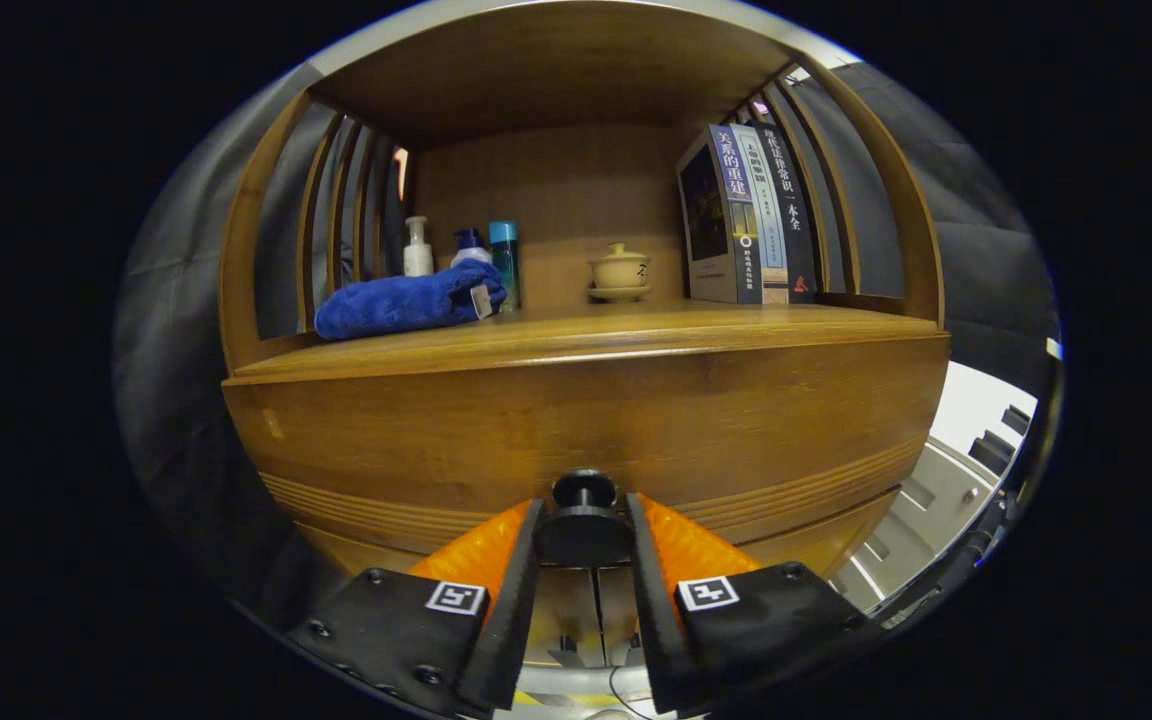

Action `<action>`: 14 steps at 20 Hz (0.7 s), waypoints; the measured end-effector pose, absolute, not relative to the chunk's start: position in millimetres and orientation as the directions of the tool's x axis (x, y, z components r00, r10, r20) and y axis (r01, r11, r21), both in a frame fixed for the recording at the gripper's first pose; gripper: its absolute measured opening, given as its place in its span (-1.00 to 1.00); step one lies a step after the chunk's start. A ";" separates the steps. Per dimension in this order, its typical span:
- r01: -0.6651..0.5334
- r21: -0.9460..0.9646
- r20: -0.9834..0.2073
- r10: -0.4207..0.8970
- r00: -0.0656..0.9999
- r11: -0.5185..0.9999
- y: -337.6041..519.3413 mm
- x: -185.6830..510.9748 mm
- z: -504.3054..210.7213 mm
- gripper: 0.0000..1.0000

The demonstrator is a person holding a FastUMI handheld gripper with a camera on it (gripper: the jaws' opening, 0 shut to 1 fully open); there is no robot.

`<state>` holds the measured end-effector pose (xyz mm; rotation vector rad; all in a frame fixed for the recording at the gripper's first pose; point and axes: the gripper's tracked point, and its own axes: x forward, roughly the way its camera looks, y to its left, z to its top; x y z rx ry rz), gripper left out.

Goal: Pull open the drawer, take out the items inside it, and place them on the countertop above the cabinet.

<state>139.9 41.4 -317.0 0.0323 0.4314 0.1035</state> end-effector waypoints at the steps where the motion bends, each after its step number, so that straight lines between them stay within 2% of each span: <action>1: -0.097 0.053 -0.417 0.110 0.902 0.994 41.5 139.7 -317.6 0.13; 6: -0.118 0.067 -0.455 0.136 0.880 0.991 41.8 137.5 -319.3 -0.03; 7: -0.115 0.064 -0.456 0.132 0.880 0.991 41.2 135.7 -318.9 -0.12; 14: -0.118 0.048 -0.453 0.127 0.883 0.992 35.2 102.1 -311.0 -0.12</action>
